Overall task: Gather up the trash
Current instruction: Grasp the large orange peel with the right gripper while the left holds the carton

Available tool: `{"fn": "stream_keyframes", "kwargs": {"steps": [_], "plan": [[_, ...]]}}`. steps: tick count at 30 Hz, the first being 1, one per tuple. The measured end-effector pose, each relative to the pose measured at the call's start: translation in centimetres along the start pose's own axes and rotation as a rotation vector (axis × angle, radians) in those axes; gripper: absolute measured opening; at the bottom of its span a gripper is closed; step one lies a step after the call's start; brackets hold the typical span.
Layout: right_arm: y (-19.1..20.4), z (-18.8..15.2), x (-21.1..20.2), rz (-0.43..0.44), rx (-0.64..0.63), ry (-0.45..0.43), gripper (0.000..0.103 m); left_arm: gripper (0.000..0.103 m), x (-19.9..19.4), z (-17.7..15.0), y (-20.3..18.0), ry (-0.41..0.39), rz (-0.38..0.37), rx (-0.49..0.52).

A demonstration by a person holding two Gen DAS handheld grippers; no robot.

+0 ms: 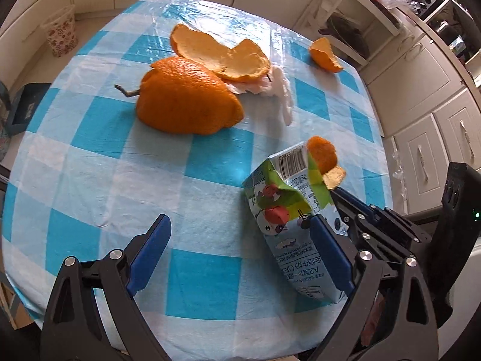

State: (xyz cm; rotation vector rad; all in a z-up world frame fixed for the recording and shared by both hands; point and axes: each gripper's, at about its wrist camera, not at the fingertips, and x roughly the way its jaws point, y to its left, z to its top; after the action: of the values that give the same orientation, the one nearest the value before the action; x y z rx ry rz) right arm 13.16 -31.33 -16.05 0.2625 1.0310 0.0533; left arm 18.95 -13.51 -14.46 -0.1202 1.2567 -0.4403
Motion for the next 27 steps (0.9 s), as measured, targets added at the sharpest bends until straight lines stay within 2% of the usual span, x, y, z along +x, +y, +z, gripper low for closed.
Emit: {"fn": "stream_keyframes", "kwargs": {"steps": [2, 4, 6, 12, 13, 14, 16, 17, 19, 24, 25, 27], "plan": [[-0.2, 0.0, 0.0, 0.005, 0.009, -0.002, 0.01, 0.09, 0.2, 0.2, -0.2, 0.003, -0.045, -0.017], [-0.2, -0.1, 0.1, 0.009, 0.013, -0.005, 0.007, 0.09, 0.6, 0.4, 0.0, 0.025, -0.128, -0.06], [0.1, -0.2, 0.1, 0.016, 0.013, -0.01, 0.007, 0.09, 0.8, 0.5, 0.0, 0.032, -0.16, -0.077], [0.7, -0.3, 0.3, 0.055, 0.011, 0.01, 0.006, 0.09, 1.7, 0.3, -0.7, 0.048, -0.14, -0.069], [0.4, -0.2, 0.3, 0.063, 0.032, 0.011, 0.01, 0.09, 1.9, 0.4, -0.6, 0.051, -0.138, -0.072], [0.0, -0.2, 0.2, 0.08, 0.062, 0.006, 0.022, 0.09, 2.1, 0.4, -0.7, 0.05, -0.137, -0.078], [-0.9, -0.1, -0.1, 0.098, 0.124, -0.016, 0.04, 0.091, 2.1, 0.6, -0.6, 0.039, -0.142, -0.091], [-1.1, 0.0, -0.2, 0.099, 0.142, -0.022, 0.041, 0.091, 2.1, 0.6, -0.5, 0.033, -0.145, -0.099], [-1.7, 0.1, -0.1, 0.109, 0.184, -0.039, 0.041, 0.092, 2.2, 0.8, -0.4, 0.025, -0.148, -0.103], [-2.8, 0.9, 0.5, 0.125, 0.28, -0.077, 0.039, 0.093, 2.4, 0.9, -0.3, 0.007, -0.211, -0.148], [-2.8, 1.1, 0.6, 0.122, 0.285, -0.084, 0.035, 0.093, 2.4, 0.8, -0.3, -0.001, -0.208, -0.156], [-2.9, 1.5, 1.0, 0.096, 0.291, -0.092, 0.021, 0.093, 2.5, 0.8, -0.5, -0.01, -0.211, -0.154]]}}
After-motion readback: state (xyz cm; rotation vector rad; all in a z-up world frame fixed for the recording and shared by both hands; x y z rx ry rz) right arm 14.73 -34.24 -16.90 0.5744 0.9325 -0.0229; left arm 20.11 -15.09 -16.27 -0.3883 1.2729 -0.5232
